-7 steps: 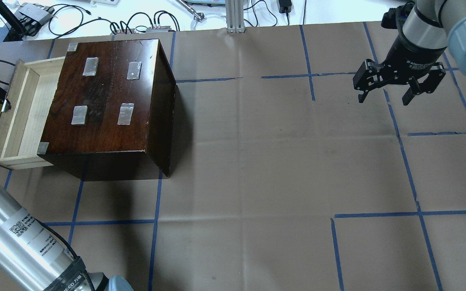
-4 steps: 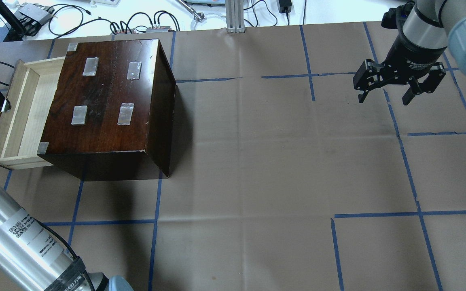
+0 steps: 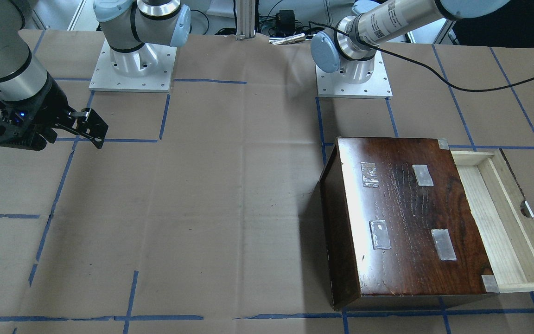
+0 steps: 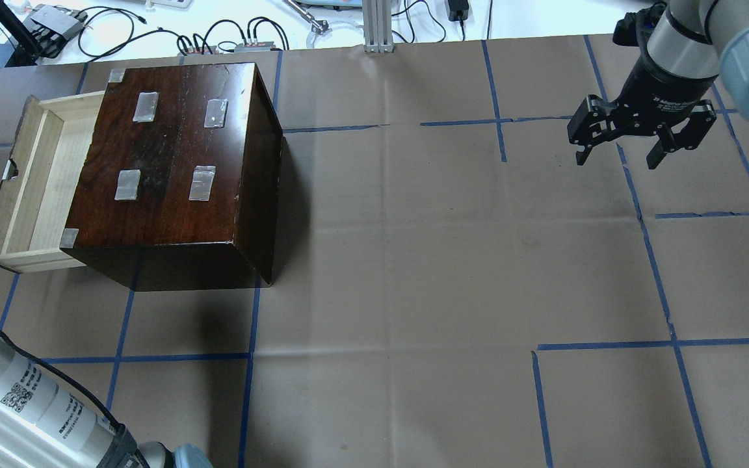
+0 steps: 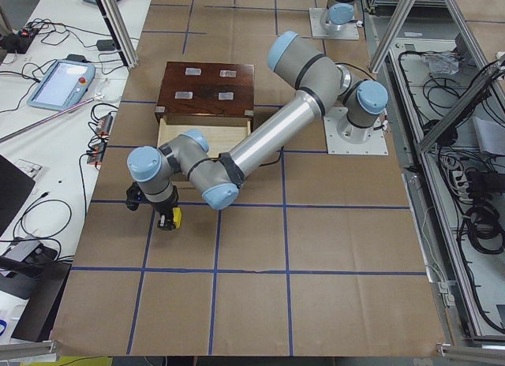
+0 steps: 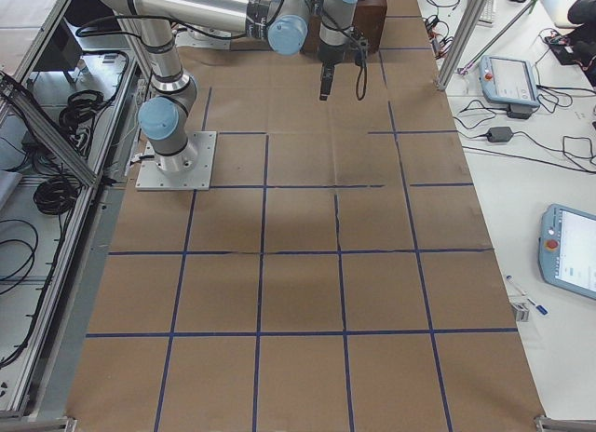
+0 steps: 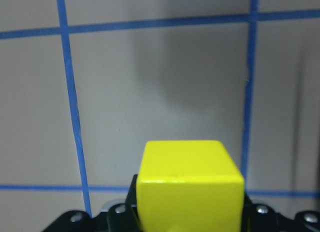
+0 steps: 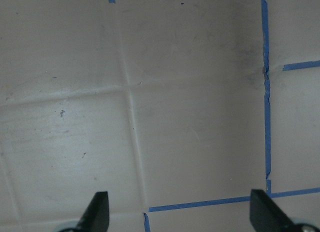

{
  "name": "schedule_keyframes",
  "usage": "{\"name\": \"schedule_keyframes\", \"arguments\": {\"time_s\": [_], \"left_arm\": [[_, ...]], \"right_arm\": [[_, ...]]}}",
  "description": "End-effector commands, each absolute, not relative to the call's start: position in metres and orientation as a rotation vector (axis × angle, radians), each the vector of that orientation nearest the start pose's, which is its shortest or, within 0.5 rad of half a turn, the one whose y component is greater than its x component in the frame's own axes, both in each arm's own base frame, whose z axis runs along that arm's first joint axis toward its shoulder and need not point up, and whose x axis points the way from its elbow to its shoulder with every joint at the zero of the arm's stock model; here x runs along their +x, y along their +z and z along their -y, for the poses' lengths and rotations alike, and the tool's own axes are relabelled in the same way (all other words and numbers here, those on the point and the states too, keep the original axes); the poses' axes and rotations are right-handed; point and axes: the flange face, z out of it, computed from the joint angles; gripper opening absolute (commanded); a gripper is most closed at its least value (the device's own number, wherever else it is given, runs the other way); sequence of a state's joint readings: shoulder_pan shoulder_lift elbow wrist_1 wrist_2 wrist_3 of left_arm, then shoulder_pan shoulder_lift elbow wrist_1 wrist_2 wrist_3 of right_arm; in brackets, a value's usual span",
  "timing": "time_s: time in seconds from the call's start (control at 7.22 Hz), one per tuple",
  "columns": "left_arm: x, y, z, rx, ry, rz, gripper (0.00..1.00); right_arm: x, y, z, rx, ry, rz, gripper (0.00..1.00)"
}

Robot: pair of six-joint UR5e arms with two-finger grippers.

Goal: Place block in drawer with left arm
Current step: 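Carry the yellow cube over the open drawer and release it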

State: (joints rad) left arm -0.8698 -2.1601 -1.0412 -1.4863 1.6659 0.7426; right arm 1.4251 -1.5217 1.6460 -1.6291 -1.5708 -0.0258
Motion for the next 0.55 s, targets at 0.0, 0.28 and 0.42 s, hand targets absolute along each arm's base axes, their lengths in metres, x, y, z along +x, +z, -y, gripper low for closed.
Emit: {"name": "schedule_keyframes", "arguments": {"time_s": [0.0, 0.28, 0.42], "left_arm": [[0.293, 0.456, 0.578, -0.013, 0.046, -3.052, 0.00], [0.207, 0.409, 0.571, 0.000, 0.166, -3.109, 0.00], [0.184, 0.378, 0.575, 0.013, 0.188, -3.160, 0.00]], "right_arm": [[0.059, 0.432, 0.517, 0.190, 0.103, -3.129, 1.00], [0.059, 0.433, 0.517, 0.190, 0.101, -3.129, 1.00], [0.059, 0.432, 0.517, 0.190, 0.103, -3.129, 1.00]]}}
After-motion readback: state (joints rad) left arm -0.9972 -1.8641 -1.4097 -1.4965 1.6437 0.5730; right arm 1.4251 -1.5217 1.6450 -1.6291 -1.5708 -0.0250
